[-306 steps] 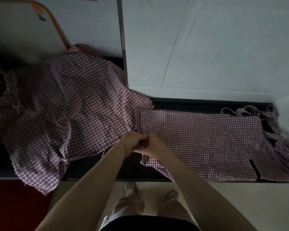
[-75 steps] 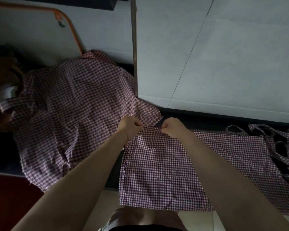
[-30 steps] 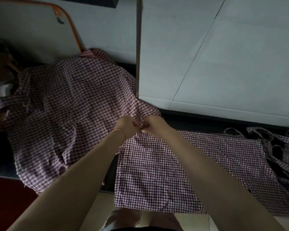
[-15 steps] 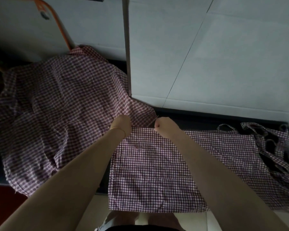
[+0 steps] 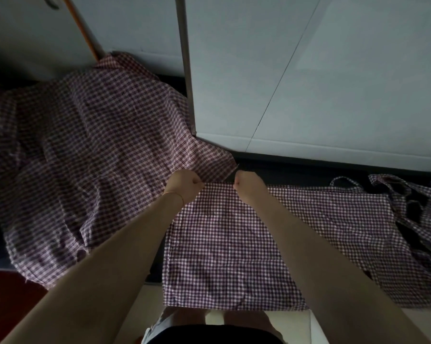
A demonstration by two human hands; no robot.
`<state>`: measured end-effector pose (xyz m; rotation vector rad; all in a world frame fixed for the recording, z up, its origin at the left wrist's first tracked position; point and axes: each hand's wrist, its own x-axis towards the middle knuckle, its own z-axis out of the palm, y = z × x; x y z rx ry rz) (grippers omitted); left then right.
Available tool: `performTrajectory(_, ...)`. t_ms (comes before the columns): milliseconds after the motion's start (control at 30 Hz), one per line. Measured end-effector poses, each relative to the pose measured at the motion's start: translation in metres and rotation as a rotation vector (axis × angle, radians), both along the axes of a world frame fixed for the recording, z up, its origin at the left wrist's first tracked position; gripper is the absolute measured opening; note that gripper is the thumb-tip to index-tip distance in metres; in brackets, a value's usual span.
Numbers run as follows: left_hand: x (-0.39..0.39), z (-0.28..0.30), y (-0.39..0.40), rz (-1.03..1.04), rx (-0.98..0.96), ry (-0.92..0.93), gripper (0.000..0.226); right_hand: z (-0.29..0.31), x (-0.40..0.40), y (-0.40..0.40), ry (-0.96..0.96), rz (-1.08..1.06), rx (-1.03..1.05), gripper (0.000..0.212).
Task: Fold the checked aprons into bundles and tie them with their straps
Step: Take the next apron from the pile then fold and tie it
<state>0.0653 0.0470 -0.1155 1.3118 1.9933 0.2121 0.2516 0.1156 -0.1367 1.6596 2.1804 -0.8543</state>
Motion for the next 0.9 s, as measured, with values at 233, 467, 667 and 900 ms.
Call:
performTrajectory(233, 0.006, 0.005, -0.007, 0.017, 0.097, -0.063, 0.017, 0.004, 0.004, -0.008, 0.120, 0.039, 0.053, 0.035)
performTrajectory(467, 0.018, 0.019, -0.006, -0.054, 0.179, -0.140, 0.013, 0.005, 0.003, -0.003, 0.077, 0.091, 0.056, 0.017)
performTrajectory(667, 0.027, 0.033, -0.010, -0.122, 0.193, -0.136, 0.017, 0.008, 0.008, -0.001, 0.066, 0.080, 0.057, 0.011)
performTrajectory(900, 0.037, 0.053, -0.006, -0.166, 0.143, 0.030, 0.027, 0.038, 0.026, -0.005, 0.101, 0.063, 0.077, 0.005)
